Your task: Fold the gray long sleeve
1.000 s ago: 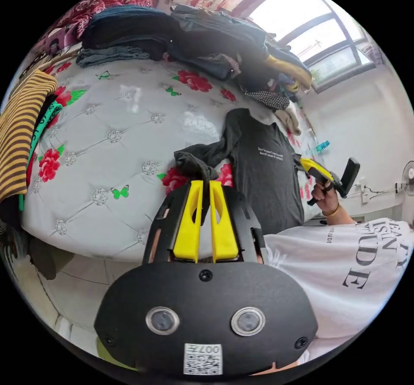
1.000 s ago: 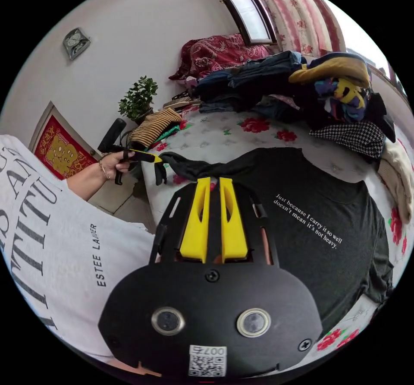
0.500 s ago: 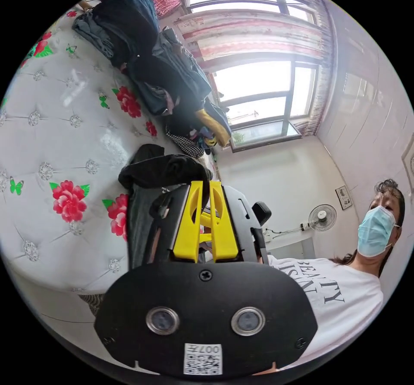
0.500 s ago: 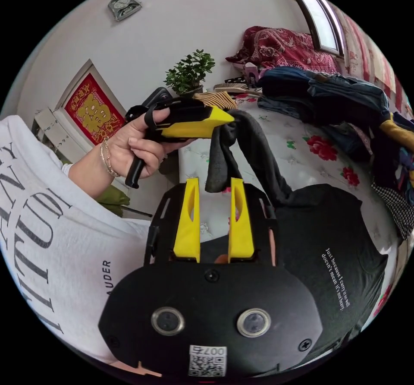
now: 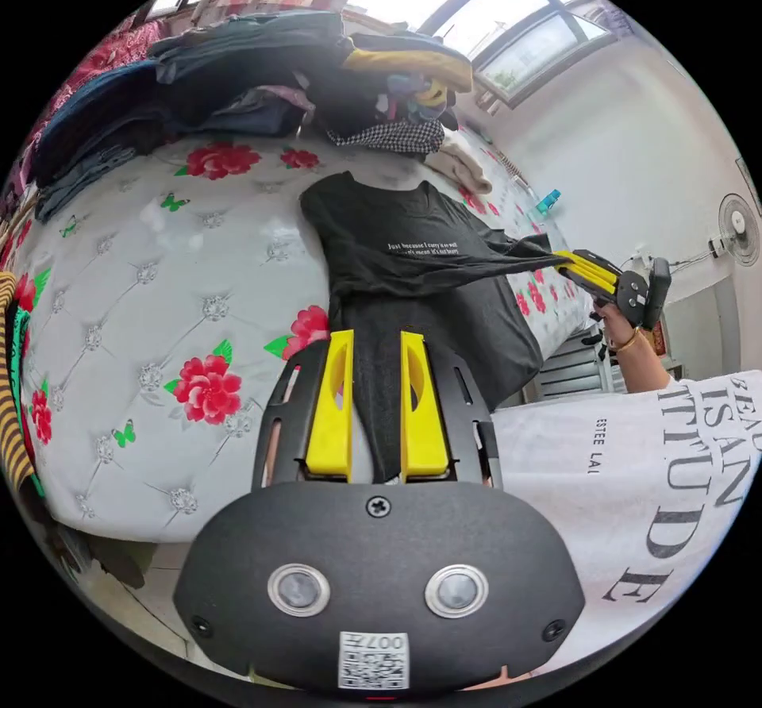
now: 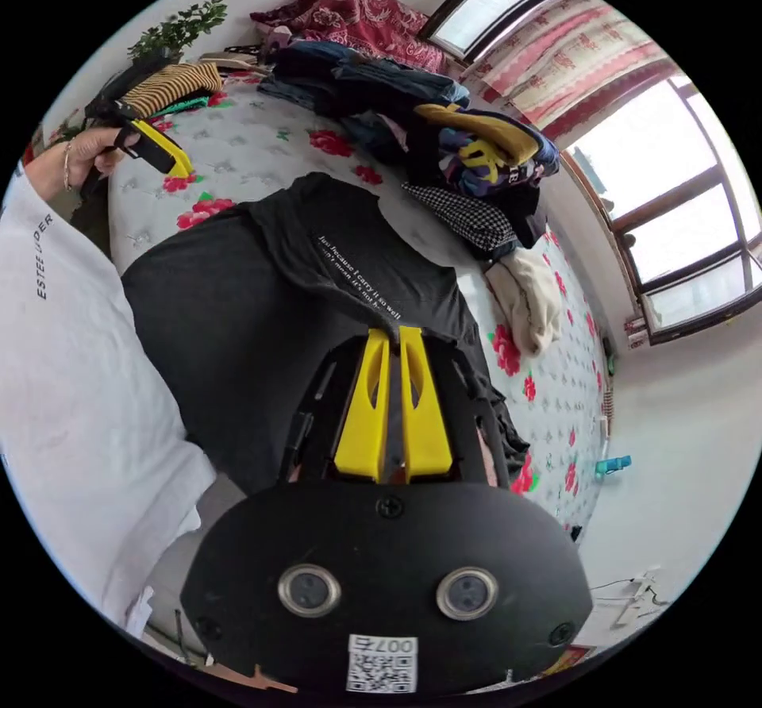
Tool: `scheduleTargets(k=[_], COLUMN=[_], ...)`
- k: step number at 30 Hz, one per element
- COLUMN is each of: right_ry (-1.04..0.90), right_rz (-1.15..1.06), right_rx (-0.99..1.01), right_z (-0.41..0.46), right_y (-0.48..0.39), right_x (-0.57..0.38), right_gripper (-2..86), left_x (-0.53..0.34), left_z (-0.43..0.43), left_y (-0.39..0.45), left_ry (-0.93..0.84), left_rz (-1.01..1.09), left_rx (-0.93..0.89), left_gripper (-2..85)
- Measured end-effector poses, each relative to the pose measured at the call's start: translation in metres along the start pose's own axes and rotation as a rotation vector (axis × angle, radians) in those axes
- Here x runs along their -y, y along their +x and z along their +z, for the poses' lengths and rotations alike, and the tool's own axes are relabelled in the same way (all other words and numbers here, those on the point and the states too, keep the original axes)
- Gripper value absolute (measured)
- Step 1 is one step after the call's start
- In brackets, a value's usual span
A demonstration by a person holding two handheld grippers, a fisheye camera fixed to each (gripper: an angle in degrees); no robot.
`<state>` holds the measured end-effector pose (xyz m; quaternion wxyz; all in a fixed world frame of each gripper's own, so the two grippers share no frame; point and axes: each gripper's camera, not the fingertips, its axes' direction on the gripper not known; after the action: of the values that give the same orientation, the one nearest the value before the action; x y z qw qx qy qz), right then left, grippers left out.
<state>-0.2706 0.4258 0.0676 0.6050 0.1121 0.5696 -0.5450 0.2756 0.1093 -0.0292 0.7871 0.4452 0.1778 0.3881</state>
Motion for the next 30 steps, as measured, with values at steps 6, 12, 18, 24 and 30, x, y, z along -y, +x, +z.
scheduleTargets(k=[6, 12, 18, 24, 30], right_ry=[0.039, -0.094, 0.359, -0.236, -0.019], right_rz=[0.162, 0.086, 0.152, 0.194, 0.312], right_rx=[-0.009, -0.072, -0.152, -0.105, 0.222], right_z=[-0.015, 0.025, -0.094, 0.093, 0.115], right_y=[0.023, 0.04, 0.091, 0.072, 0.098], right_x=[-0.039, -0.022, -0.013, -0.091, -0.099], right_gripper=[0.0, 0.0, -0.1, -0.1, 2.2], left_x=[0.051, 0.082, 0.072, 0.056, 0.043], left_z=[0.122, 0.248, 0.297, 0.33, 0.351], left_y=[0.058, 0.087, 0.125, 0.146, 0.151], left_ry=[-0.084, -0.225, -0.246, -0.235, -0.235], left_rz=[0.086, 0.128, 0.153, 0.163, 0.146], left_rx=[0.11, 0.328, 0.401, 0.425, 0.401], left_gripper=[8.3, 5.1, 2.8, 1.2, 0.9])
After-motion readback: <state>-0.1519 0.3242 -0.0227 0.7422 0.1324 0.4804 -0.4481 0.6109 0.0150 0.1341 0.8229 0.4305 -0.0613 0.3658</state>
